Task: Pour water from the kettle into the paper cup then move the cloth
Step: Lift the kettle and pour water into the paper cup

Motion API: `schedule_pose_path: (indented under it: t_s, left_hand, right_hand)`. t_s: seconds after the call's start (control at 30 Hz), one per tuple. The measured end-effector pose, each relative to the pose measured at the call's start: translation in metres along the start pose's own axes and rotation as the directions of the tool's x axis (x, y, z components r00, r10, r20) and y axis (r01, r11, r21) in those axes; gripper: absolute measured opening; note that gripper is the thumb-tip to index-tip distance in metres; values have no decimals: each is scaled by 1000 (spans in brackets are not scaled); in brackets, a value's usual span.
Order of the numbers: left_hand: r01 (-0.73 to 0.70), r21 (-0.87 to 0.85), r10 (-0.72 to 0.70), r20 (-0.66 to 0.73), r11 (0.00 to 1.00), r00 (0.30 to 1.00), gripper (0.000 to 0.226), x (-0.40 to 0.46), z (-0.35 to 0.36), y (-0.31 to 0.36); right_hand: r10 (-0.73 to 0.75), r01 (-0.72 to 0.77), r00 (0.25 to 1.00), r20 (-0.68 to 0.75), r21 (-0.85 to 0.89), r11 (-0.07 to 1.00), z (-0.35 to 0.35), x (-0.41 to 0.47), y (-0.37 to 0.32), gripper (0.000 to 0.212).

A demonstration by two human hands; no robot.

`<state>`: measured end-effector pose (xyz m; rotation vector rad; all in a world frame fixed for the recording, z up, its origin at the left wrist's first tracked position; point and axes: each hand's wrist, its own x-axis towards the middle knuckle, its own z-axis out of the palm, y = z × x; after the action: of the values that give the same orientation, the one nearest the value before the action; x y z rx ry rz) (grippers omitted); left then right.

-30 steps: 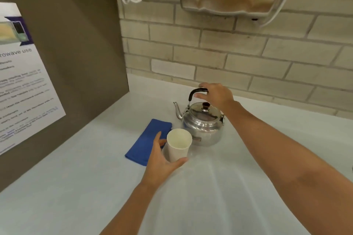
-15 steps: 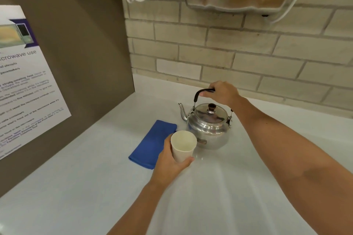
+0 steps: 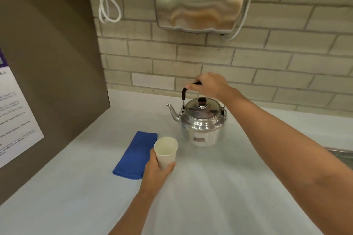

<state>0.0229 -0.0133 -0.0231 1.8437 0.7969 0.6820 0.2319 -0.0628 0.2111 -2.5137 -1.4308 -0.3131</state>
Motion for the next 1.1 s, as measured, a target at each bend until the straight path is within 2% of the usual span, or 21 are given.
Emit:
schedule_pose_path:
  t_s: [0.2,0.3,0.47,0.57,0.7,0.87,1.1]
  left_hand:
    - [0,-7,0,9,1000,1000,70,-4,-2,5]
    - [-1,-25,1,17,1000,1000,73,-6,-4,7]
    - [-18,-44,20,35,999,999,68,-8,-6,9]
    - [-29,-56,31,29,998,999,64,-8,-6,10]
    - [-34,-41,36,26,999,999,71,-7,-7,11]
    - [-20,-43,21,28,999,999,77,-7,-8,11]
    - [-10,-61,12,44,998,999,81,-6,-9,10]
  right_hand:
    - [2,-1,996,85,-6,1000,-29,-32,-11,50]
    - [-6,15,990,138,-61,998,-39,-45,-22,44]
    - [-6,48,976,219,-184,982,-45,-57,-42,46]
    - [-34,93,974,225,-253,963,-44,-60,-52,47]
    - [-54,123,971,232,-296,947,-41,-61,-63,52]
    - [-77,168,958,276,-326,930,-38,-61,-73,45]
    - [-116,236,940,321,-366,900,-35,-57,-88,48]
